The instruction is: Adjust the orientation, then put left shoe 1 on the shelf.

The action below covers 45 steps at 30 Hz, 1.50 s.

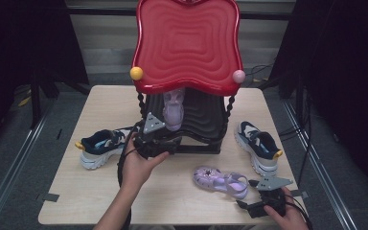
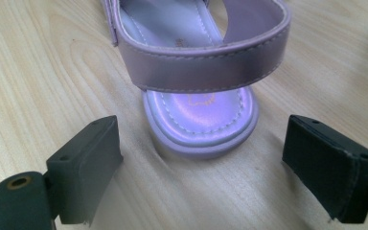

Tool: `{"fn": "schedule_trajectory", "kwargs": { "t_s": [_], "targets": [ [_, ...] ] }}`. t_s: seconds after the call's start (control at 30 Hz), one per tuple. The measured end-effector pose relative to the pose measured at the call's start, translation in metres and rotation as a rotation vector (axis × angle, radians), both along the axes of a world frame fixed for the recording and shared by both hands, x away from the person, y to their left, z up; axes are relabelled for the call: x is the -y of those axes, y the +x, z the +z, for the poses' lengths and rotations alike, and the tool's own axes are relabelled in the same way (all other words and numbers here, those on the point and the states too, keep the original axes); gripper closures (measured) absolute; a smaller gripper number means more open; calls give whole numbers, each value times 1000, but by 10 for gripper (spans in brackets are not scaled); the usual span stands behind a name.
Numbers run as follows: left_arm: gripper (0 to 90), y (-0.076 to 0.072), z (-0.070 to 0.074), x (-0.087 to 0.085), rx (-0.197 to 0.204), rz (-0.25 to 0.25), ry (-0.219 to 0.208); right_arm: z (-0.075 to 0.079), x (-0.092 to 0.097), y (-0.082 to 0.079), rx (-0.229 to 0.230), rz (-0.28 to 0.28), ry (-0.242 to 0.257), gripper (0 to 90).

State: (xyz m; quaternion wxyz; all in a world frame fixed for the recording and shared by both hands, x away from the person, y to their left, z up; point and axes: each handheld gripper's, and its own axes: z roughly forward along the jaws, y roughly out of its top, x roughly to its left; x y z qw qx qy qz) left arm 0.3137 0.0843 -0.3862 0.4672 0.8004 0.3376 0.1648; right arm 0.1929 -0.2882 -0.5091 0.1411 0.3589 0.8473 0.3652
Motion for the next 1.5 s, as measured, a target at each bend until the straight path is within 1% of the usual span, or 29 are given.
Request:
{"fn": "schedule_trajectory", "kwargs": {
  "t_s": [0.13, 0.2, 0.3, 0.37, 0.4, 0.43, 0.5, 0.53, 0.57, 0.6, 0.67, 0.7, 0.73, 0.8, 0.83, 0.87, 0.9, 1.0, 1.1, 1.13, 1.17, 1.23, 1.27, 1.3, 1.33, 1.37, 1.4, 1.43, 1.5],
  "targets": [
    [298, -4, -7, -4, -6, -16, 9, 0, 0, 0, 0, -1, -1, 122],
    [293, -7, -12, -6, -16, -27, -2, 0, 0, 0, 0, -1, -1, 122],
    [286, -11, -19, -7, -14, -49, 17, 0, 0, 0, 0, -2, -1, 122],
    [285, -14, -23, -9, -21, -58, 25, 0, 0, 0, 0, -1, -1, 122],
    [285, -15, -26, -10, -24, -61, 22, 0, 0, 0, 0, -1, -1, 122],
    [285, -17, -30, -11, -33, -71, 28, 0, 0, 0, 0, -2, -1, 122],
    [285, -18, -33, -11, -38, -81, 34, 0, 0, 0, 0, -1, -1, 122],
    [285, -20, -38, -13, -46, -87, 46, 0, 0, 0, 0, -2, -1, 122],
    [285, -20, -38, -13, -46, -87, 46, 0, 0, 0, 0, -2, -1, 122],
    [285, -21, -45, -15, -58, -89, 50, 0, 0, 0, 0, -1, -1, 122],
    [285, -23, -54, -17, -65, -101, 65, 0, 0, 0, 0, -3, -1, 122],
    [285, -23, -54, -17, -65, -101, 65, 0, 0, 0, 0, -4, -1, 122],
    [285, -25, -62, -18, -85, -105, 68, 0, 0, 0, 0, -3, -1, 122],
    [285, -26, -69, -19, -101, -116, 73, 0, 0, 0, 0, -4, -1, 122],
    [285, -27, -72, -20, -107, -117, 63, 0, 0, 0, 0, -4, -1, 122],
    [285, -27, -76, -20, -109, -120, 60, 0, 0, 0, 0, -4, 0, 121],
    [285, -27, -78, -22, -102, -124, 79, 0, 0, 0, 0, -2, 1, 121],
    [284, -28, -84, -24, -113, -135, 88, 0, -1, 0, 0, -3, 2, 121],
    [282, -30, -91, -28, -132, -135, 78, 0, -2, 1, 0, -7, 3, 129],
    [280, -30, -93, -30, -126, -139, 91, 0, -2, 1, -1, -7, 4, 132],
    [278, -30, -95, -32, -129, -139, 92, 0, -2, 1, -1, -5, 8, 134],
    [274, -30, -98, -36, -132, -132, 81, 0, -2, 2, -1, -1, 3, 140],
    [265, -30, -100, -39, -134, -132, 77, 2, -1, 4, -11, 8, 0, 145],
    [263, -31, -103, -41, -138, -126, 74, 3, 0, 4, -14, 6, -7, 146],
    [260, -31, -103, -41, -138, -126, 74, 3, 0, 4, -14, 6, -7, 146],
    [259, -33, -107, -45, -142, -125, 79, 6, 4, 5, -21, 2, 1, 151],
    [259, -33, -107, -45, -142, -125, 79, 6, 4, 5, -21, 2, 1, 151],
    [258, -34, -109, -46, -141, -122, 83, 10, 9, 5, -23, 1, 21, 157],
    [257, -36, -111, -49, -138, -120, 95, 14, 14, 5, -29, 0, 40, 169]
  ]
}}
